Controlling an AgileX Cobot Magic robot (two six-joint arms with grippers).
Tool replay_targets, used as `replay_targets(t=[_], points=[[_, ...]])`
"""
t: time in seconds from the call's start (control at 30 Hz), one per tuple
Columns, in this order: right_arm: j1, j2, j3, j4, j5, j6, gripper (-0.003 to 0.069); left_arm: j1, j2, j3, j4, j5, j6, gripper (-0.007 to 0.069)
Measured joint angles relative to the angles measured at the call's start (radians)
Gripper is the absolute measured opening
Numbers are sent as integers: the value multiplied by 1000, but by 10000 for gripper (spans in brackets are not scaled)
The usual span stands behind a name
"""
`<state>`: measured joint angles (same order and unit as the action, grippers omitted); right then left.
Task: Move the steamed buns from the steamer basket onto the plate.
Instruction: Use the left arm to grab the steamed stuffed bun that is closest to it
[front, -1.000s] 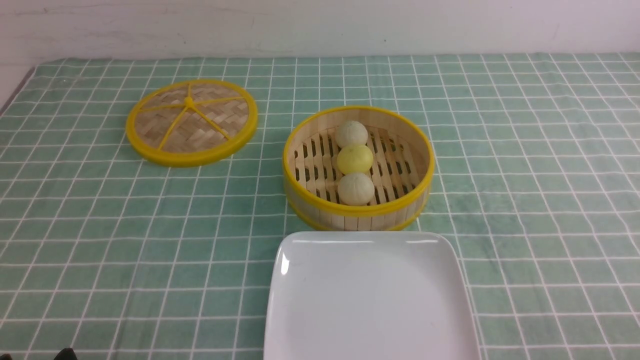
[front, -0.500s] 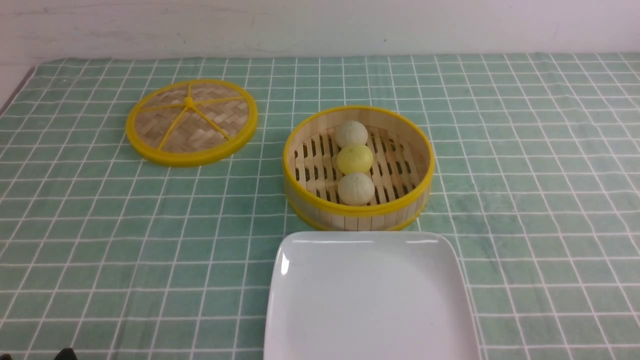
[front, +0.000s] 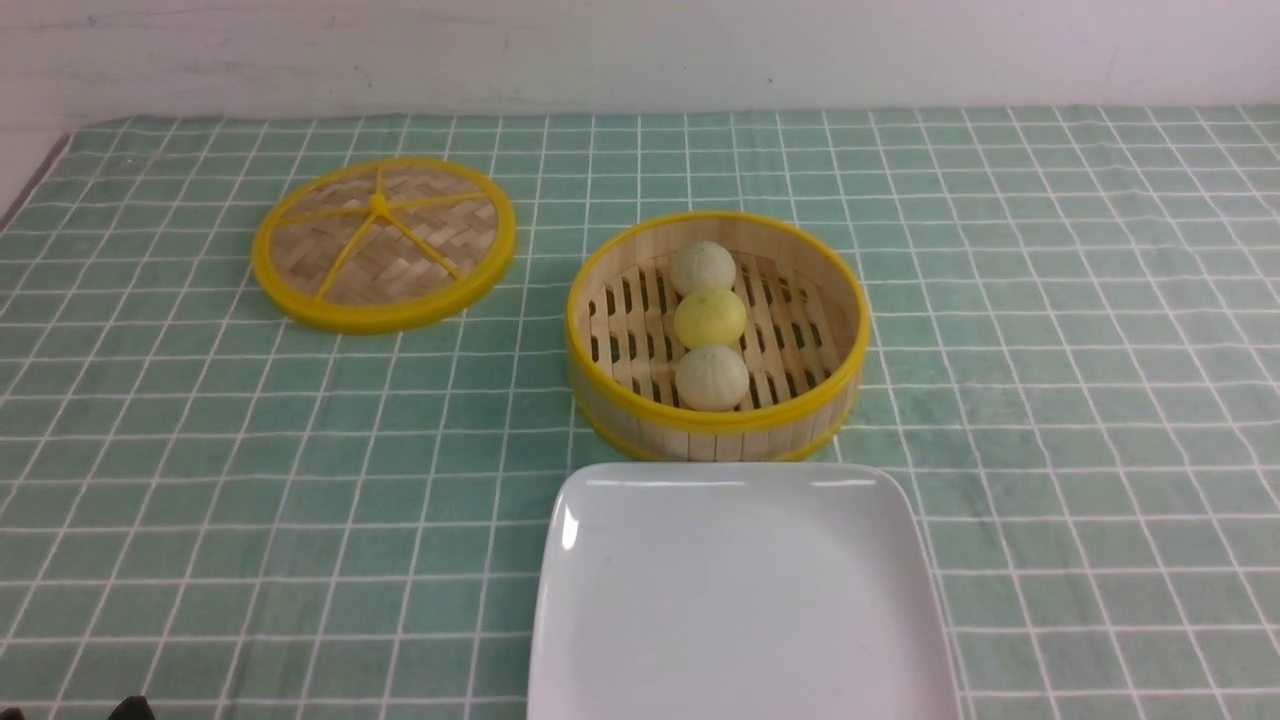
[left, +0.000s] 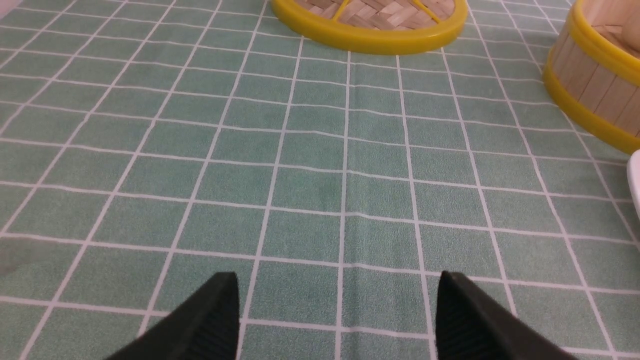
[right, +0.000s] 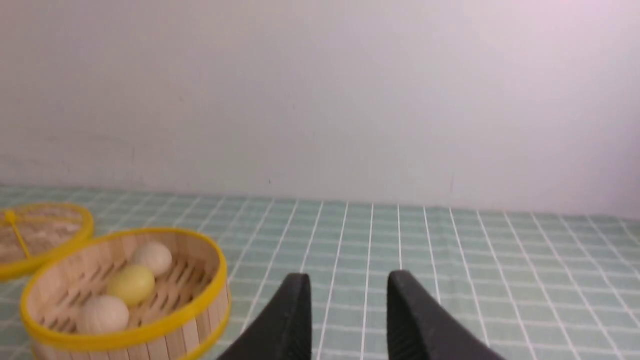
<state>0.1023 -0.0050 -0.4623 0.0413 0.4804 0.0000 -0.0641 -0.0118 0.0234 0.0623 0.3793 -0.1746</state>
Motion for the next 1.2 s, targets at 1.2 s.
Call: replay_targets(t=[1.2], points=[[0,14,-95,313,31,0,240,0,0,0,188,8,3,526]])
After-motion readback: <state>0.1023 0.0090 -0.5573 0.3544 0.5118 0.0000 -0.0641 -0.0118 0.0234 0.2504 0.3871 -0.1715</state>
